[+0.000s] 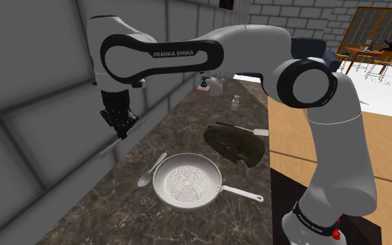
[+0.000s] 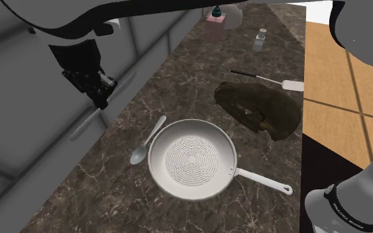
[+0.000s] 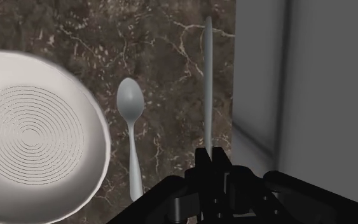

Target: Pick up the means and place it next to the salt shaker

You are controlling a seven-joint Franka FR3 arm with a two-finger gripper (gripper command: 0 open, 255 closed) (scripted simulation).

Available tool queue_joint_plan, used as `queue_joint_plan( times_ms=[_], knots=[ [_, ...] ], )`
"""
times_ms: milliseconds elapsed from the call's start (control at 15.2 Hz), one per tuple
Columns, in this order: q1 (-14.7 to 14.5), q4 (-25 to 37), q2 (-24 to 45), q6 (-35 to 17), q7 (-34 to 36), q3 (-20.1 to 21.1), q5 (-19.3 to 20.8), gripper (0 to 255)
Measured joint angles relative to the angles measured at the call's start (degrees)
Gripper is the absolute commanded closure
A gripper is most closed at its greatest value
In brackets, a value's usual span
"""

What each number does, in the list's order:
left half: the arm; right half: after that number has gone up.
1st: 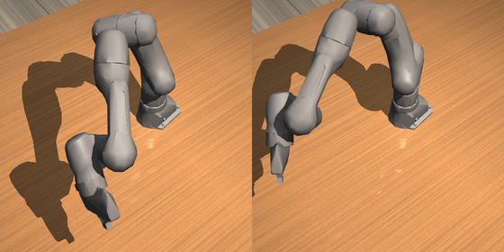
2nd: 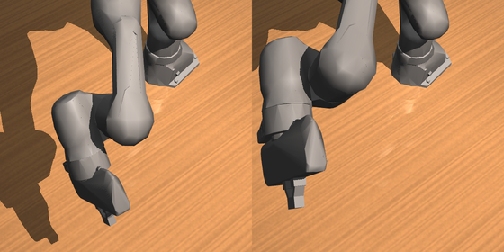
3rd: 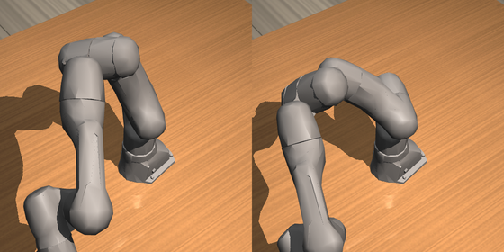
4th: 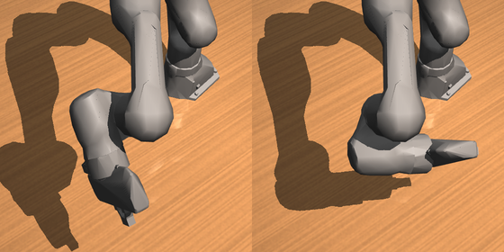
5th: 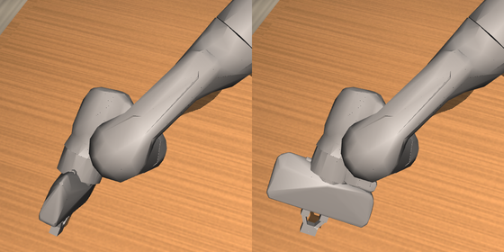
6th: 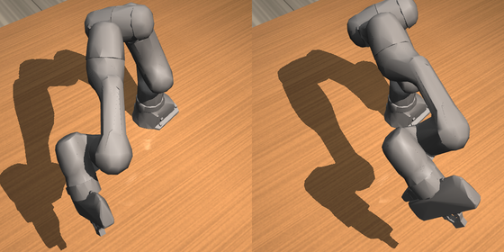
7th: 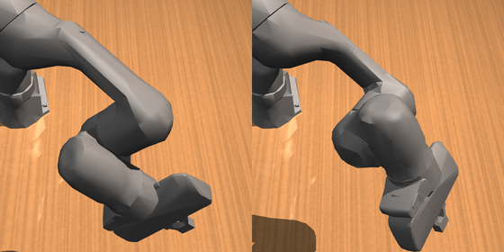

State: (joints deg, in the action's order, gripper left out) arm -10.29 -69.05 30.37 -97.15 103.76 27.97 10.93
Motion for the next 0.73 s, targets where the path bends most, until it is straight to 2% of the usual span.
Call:
queue_joint_plan(
  times_ms=[264, 462, 726],
  knots=[
    [-0.6, 3.5, 0.5, 3.0, -0.1, 0.0, 0.1, 255],
    [2.6, -1.3, -2.9, 1.5, -2.3, 0.0, -1.3, 255],
    [8.5, -11.2, -9.8, -1.9, -7.0, -0.2, -4.3, 255]
  ],
)
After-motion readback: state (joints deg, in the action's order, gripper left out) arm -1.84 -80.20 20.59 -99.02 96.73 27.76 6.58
